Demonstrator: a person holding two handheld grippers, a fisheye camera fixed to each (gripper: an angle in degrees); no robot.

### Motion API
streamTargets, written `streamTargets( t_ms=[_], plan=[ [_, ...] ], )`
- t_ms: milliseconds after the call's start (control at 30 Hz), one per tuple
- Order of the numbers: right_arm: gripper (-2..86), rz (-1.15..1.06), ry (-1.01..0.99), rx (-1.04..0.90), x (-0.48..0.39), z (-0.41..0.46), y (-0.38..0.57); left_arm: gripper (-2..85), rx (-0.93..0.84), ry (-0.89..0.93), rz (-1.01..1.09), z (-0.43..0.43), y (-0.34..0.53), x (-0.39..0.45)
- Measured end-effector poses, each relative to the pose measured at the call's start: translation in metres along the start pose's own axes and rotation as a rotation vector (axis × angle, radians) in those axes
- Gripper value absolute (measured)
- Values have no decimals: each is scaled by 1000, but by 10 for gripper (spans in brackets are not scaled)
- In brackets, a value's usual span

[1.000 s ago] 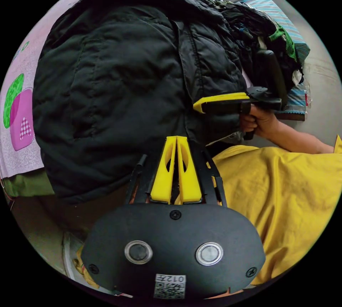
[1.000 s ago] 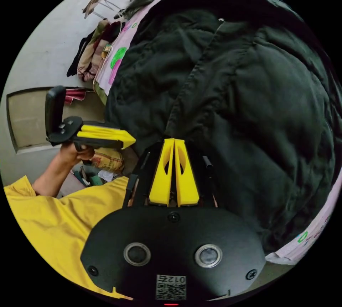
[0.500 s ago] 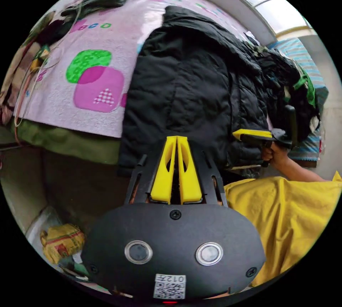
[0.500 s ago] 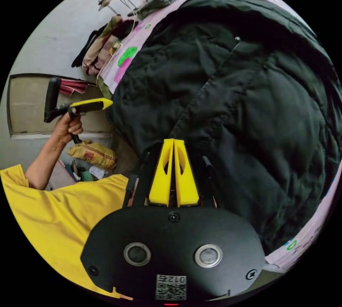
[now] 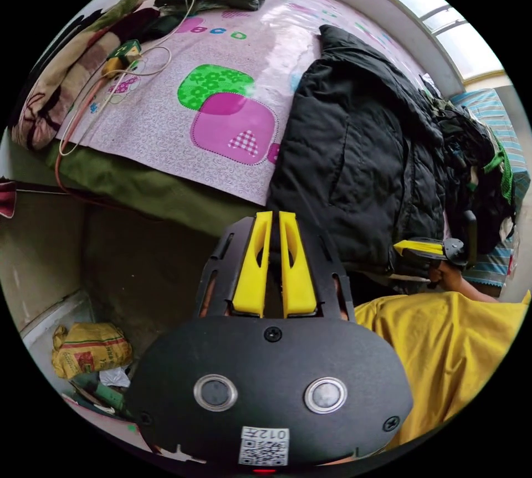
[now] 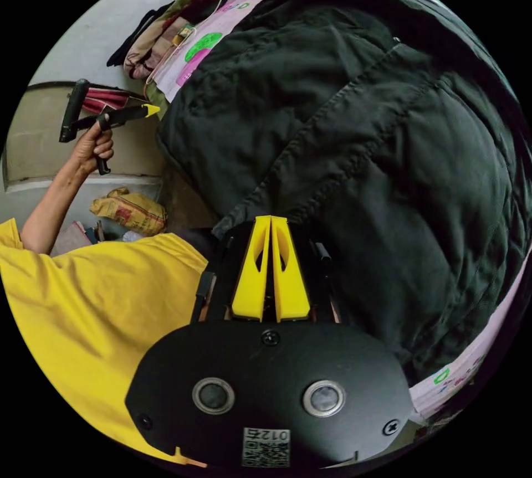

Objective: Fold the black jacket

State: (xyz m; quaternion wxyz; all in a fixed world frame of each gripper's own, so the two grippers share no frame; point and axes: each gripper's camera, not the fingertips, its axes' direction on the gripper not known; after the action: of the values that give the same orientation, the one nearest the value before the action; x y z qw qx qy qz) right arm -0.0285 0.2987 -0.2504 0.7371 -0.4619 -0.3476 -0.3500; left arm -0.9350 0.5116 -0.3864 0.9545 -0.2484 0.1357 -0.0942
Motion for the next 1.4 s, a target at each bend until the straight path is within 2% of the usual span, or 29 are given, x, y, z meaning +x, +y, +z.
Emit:
streamTargets(
  t_ms=[100, 200, 400, 633, 867, 1067, 1300, 1400],
  plan=[
    [4, -41, -21, -8, -7, -13, 9, 33, -12, 68, -58, -1, 12, -25],
    [2, 13, -142, 43, 2, -37, 30, 47, -20, 196, -96, 3, 25, -47],
    [6, 119, -251, 213, 25, -108, 99, 78, -61, 316, -33, 14, 29, -64],
    [32, 429, -202, 352, 75, -184, 218, 73, -146, 284, 95, 17, 20, -56],
    [62, 718, -209, 339, 108, -195, 326, 21, -225, 212, 207, 7, 10, -38],
    [71, 734, -331, 389, 111, -211, 353, 8, -261, 213, 210, -9, 0, -31],
    [75, 703, -364, 358, 104, -240, 370, 5, -278, 183, 212, -25, -8, -19],
    [80, 698, -408, 422, 100, -268, 393, 5, -272, 191, 216, -34, -10, -17]
  ],
)
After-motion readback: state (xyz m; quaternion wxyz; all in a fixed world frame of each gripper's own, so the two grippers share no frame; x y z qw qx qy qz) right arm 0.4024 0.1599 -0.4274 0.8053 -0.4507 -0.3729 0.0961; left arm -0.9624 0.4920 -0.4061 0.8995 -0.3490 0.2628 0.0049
